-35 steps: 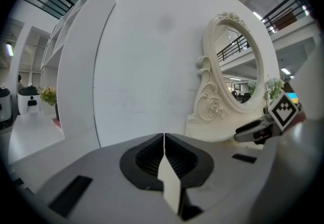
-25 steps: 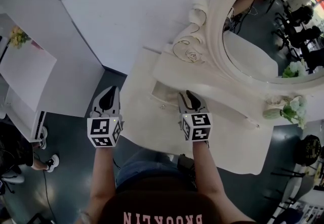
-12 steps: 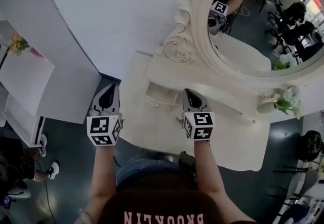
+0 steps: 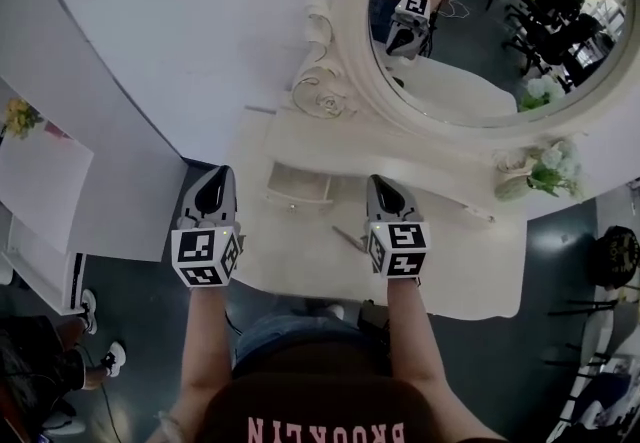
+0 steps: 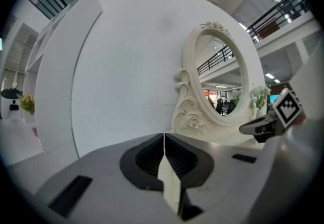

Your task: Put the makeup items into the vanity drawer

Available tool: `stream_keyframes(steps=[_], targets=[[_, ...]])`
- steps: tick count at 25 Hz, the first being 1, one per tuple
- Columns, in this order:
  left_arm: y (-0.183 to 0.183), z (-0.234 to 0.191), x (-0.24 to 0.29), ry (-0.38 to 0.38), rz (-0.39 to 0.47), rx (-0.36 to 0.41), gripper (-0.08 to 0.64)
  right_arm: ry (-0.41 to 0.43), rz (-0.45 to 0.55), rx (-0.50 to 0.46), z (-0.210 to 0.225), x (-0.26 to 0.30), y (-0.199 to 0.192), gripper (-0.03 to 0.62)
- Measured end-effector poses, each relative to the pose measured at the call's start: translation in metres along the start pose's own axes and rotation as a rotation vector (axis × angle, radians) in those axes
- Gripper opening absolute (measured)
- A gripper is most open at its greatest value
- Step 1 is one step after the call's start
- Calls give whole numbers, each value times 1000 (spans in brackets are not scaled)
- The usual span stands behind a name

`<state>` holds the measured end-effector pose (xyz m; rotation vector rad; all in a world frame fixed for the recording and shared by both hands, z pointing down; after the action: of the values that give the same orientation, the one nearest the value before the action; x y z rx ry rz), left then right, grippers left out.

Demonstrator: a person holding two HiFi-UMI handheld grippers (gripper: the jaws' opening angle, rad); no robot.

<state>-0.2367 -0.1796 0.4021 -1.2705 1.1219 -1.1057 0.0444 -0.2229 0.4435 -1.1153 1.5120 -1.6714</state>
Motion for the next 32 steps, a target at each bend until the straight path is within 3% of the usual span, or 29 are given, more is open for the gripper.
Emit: stream_keyframes(steps=[6,13,32], targets=[[-5,38,14,-91,-14,-3,6,-83,-16,20,29,-32,-10,0],[-19,69,15,-155,-49,-5,6,-124,-53,42,44,-59,-31,0],[-96,81,-17,-152,-243,-23,6,-59,-278,81,28,-70,-125,0]])
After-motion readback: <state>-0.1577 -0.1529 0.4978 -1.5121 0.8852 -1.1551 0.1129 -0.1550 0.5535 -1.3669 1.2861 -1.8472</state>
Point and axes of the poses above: the fingertips, and each gripper's own axes: x forward along the fingers, z to its right, y out of its top, the point moved 3 cm from there along -x, backward along the fingers, and after that the axes turned 11 degrees about z, right-handed, at the moved point
